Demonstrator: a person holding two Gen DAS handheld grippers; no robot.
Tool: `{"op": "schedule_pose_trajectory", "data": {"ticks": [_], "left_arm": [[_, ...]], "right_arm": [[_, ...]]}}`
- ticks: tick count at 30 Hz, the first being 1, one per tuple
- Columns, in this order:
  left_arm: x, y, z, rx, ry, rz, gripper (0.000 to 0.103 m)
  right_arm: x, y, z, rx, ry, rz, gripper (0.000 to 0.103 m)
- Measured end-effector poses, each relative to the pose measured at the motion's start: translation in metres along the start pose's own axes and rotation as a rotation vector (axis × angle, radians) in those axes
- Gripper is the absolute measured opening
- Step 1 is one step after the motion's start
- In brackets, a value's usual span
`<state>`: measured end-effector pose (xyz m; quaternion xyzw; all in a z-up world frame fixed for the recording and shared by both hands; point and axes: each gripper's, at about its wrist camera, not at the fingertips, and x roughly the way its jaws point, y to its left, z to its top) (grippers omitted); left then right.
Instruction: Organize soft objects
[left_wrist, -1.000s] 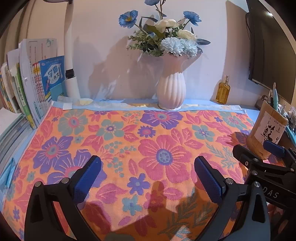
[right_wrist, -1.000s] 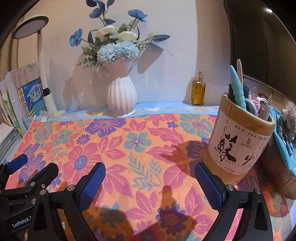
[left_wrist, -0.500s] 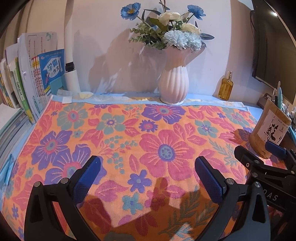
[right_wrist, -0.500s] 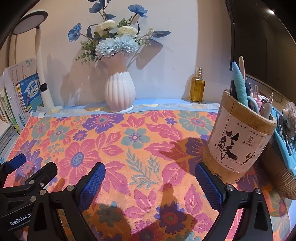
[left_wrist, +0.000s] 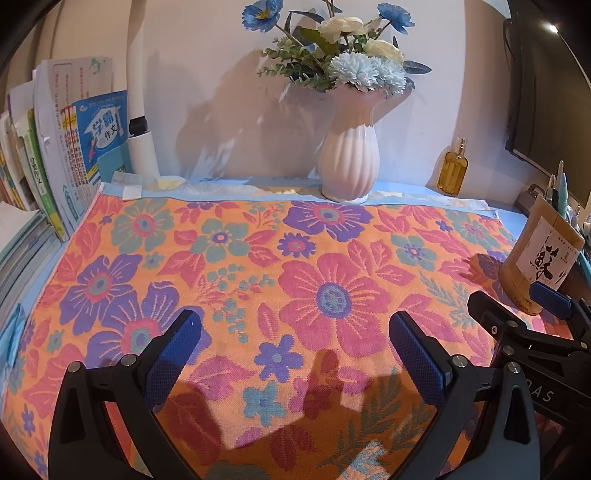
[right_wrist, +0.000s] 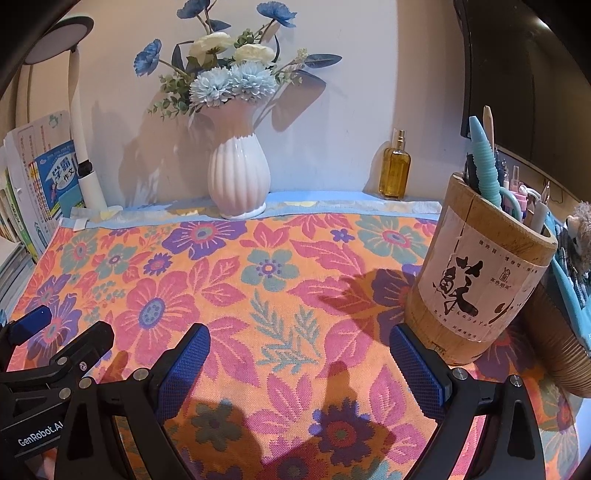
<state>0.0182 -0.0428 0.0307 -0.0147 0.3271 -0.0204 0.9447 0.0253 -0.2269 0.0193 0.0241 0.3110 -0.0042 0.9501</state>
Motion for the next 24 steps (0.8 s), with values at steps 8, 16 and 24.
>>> {"op": "schedule_pose_trajectory", "data": {"ticks": [8,16,24], "left_arm": [[0.0019,0.0004,0.0000,-0.001,0.009,0.000,0.102],[0.0021,0.0003,0.0001,0.000,0.010,0.000,0.102],[0.0020,0.0006,-0.0004,0.001,0.007,0.003,0.102]], "right_arm": [[0.0023,-0.0005,-0.0002,-0.002,0.007,0.000,0.097],[0.0036,-0.0011,-0.0005,-0.004,0.011,0.000,0.097],[0.0038,-0.0006,-0.0004,-0.005,0.012,0.000,0.097]]}}
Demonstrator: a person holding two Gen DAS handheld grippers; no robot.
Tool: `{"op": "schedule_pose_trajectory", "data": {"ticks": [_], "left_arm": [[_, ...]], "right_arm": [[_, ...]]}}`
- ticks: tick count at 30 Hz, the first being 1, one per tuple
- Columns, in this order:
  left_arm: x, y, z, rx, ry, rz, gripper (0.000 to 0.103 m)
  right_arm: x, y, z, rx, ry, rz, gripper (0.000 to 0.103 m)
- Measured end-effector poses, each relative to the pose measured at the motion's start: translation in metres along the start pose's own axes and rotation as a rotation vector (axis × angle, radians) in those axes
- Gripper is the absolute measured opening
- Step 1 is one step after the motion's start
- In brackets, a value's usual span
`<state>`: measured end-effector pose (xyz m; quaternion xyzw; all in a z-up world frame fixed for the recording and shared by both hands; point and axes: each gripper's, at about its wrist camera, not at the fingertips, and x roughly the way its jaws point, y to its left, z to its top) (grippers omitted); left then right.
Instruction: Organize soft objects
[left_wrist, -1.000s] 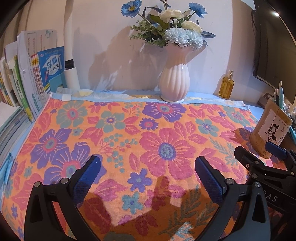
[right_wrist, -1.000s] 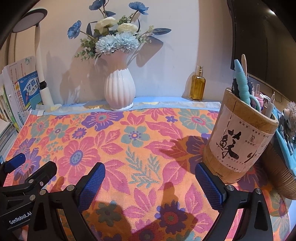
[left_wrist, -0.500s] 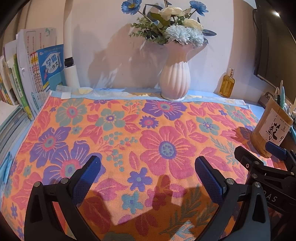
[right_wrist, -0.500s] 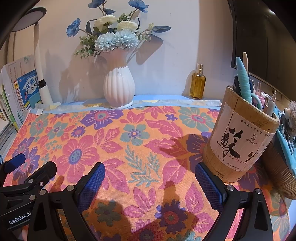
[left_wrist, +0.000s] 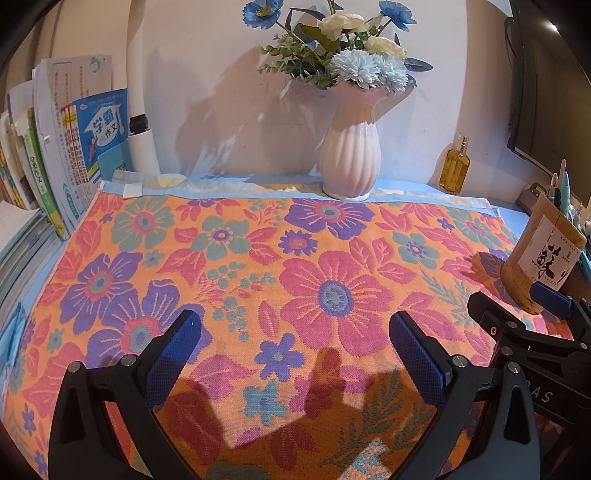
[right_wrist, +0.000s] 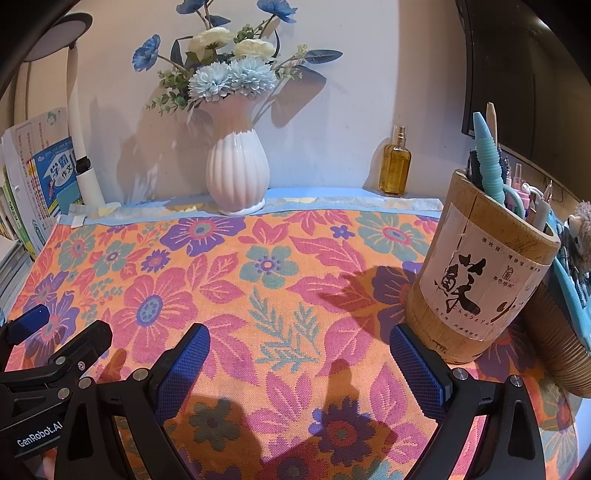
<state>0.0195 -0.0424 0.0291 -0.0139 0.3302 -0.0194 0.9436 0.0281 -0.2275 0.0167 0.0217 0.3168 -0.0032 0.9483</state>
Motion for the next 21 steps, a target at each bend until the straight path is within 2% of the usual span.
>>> {"op": "schedule_pose_trajectory", "data": {"ticks": [11,17,21], "left_arm": [[-0.0018,0.0003,-0.0001,-0.003,-0.007,0.021,0.102],[-0.0013,0.0038,-0.0001,-0.020,0.004,0.056,0.102],[-0.0006,0.0049,0.0004,-0.021,0.007,0.052,0.102]], "right_arm": [[0.0008,0.0001,-0.0009,-0.006,0.002,0.003,0.098],[0.0003,0.0006,-0.0008,-0.009,0.000,0.003,0.102],[-0.0004,0.0014,-0.0007,-0.012,-0.004,0.000,0.103]]}}
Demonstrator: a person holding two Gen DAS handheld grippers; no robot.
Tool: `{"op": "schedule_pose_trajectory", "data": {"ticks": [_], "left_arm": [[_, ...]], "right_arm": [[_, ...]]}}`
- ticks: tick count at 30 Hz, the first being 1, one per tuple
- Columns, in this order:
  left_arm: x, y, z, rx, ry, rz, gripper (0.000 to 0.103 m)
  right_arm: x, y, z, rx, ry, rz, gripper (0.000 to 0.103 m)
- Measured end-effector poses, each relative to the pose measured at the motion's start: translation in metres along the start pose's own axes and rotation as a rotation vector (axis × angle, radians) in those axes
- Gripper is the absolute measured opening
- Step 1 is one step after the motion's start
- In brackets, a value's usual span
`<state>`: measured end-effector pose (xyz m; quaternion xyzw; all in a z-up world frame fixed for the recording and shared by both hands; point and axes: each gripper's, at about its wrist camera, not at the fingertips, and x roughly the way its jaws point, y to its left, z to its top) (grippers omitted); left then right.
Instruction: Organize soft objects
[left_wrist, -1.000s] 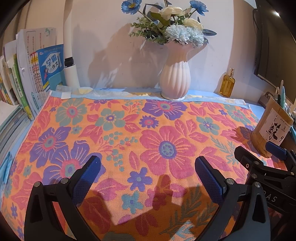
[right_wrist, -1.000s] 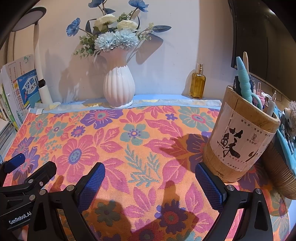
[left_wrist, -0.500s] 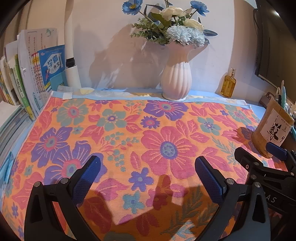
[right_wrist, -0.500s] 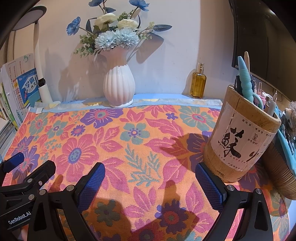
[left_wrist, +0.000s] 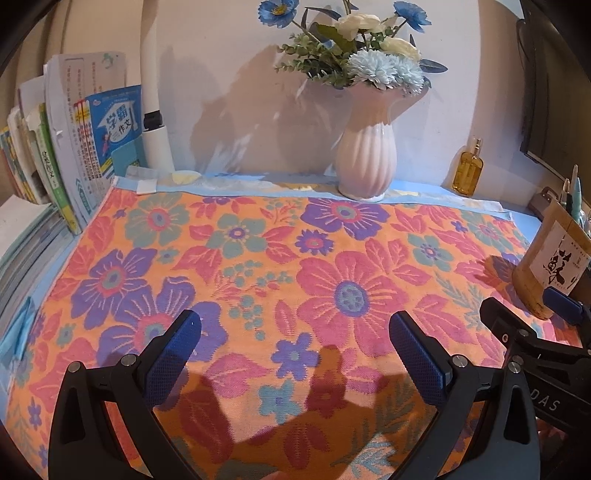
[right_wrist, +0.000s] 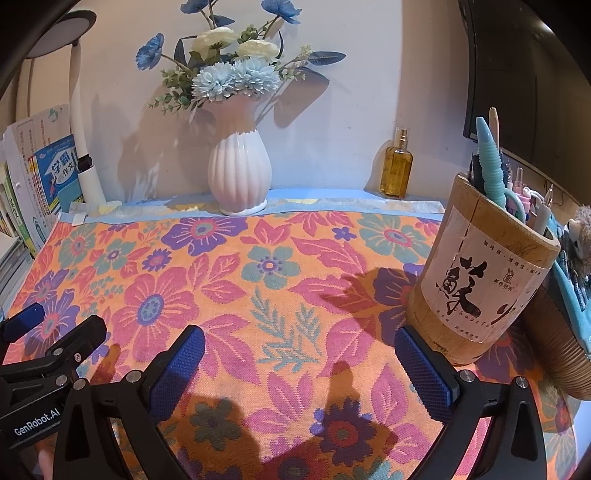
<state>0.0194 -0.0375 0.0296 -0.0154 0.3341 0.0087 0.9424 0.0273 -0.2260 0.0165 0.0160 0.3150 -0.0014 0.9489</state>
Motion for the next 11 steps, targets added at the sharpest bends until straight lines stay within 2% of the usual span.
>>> {"op": "schedule_pose_trajectory", "data": {"ticks": [4,6,8,11], "left_arm": [[0.000,0.000,0.001,0.004,-0.002,0.003,0.102],[-0.003,-0.001,0.001,0.013,-0.030,0.016,0.102],[-0.011,-0.001,0.001,0.019,-0.091,0.047,0.102],[-0.014,-0.002,0.001,0.032,-0.111,0.028,0.102]], "right_arm": [[0.000,0.000,0.000,0.000,0.000,0.002,0.103],[0.000,0.000,0.000,-0.001,0.000,0.004,0.103],[0.000,0.001,0.000,-0.007,-0.001,0.002,0.103],[0.001,-0.001,0.001,-0.015,-0.001,0.006,0.103]]}}
